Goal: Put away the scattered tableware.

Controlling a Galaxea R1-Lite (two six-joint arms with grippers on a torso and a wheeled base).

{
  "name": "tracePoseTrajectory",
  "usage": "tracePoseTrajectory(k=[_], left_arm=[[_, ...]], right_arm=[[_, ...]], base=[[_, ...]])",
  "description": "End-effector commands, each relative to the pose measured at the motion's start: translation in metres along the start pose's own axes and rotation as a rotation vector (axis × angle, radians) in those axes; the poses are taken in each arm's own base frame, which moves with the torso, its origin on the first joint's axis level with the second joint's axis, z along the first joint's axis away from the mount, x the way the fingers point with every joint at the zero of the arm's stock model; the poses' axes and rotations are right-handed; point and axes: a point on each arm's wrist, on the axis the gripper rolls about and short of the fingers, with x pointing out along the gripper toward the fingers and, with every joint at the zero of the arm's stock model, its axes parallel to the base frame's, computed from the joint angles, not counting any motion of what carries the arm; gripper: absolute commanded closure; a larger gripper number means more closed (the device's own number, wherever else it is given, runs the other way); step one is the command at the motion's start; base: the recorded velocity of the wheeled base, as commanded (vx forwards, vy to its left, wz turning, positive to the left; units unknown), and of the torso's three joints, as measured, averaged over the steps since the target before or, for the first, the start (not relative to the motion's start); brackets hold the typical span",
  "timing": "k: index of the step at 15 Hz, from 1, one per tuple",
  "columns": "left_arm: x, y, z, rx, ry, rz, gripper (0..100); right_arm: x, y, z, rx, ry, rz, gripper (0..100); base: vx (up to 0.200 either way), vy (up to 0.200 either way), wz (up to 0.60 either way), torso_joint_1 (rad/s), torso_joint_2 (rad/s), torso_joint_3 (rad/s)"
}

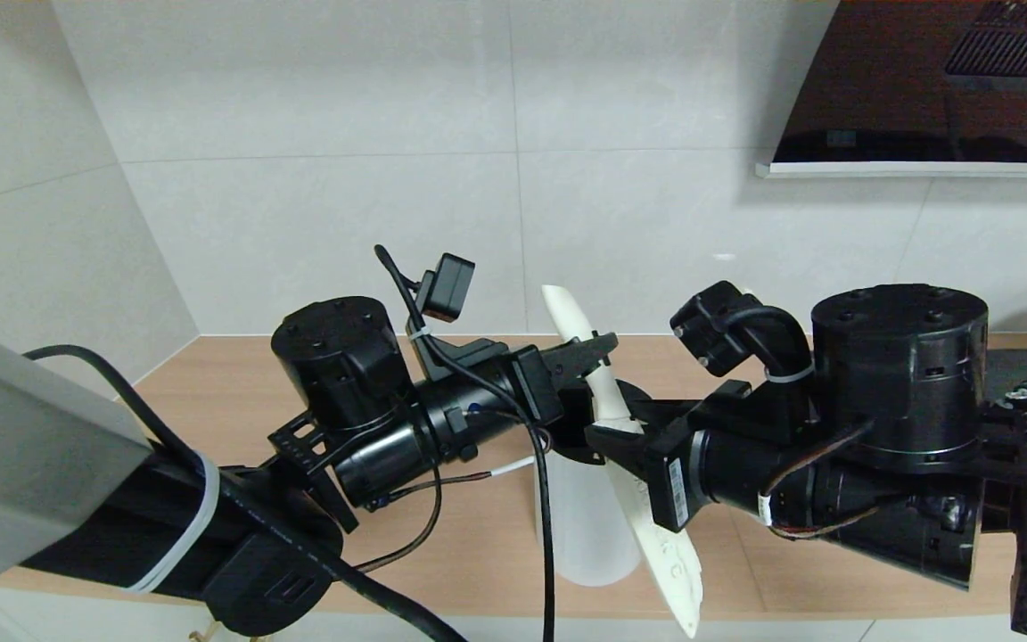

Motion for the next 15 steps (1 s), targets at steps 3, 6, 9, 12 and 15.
tracePoseTrajectory(k=[3, 6, 9, 12, 15], left_arm=[[-0.001, -0.002, 0.002, 0.003, -0.009, -0.012, 100], [-0.001, -0.004, 0.003, 0.004, -0.012, -0.014, 100], [-0.002, -0.006, 0.006, 0.008, -0.02, -0.02, 100], [-0.009, -0.018, 0.018, 0.027, -0.052, -0.041, 100], [-0.018, -0.029, 0.046, 0.049, -0.098, -0.001, 100]], right_arm=[[0.001, 0.0, 0.001, 0.012, -0.02, 0.0, 100], [0.004, 0.0, 0.0, 0.015, -0.017, -0.001, 100], [0.004, 0.0, 0.0, 0.02, -0.024, 0.001, 0], [0.001, 0.0, 0.002, 0.024, -0.067, 0.001, 0], [-0.022, -0.008, 0.019, 0.034, -0.149, -0.035, 0]], base=[[0.0, 0.0, 0.0, 0.0, 0.0, 0.0], [0.0, 0.0, 0.0, 0.0, 0.0, 0.0], [0.0, 0.0, 0.0, 0.0, 0.0, 0.0], [0.0, 0.0, 0.0, 0.0, 0.0, 0.0], [0.0, 0.0, 0.0, 0.0, 0.0, 0.0]])
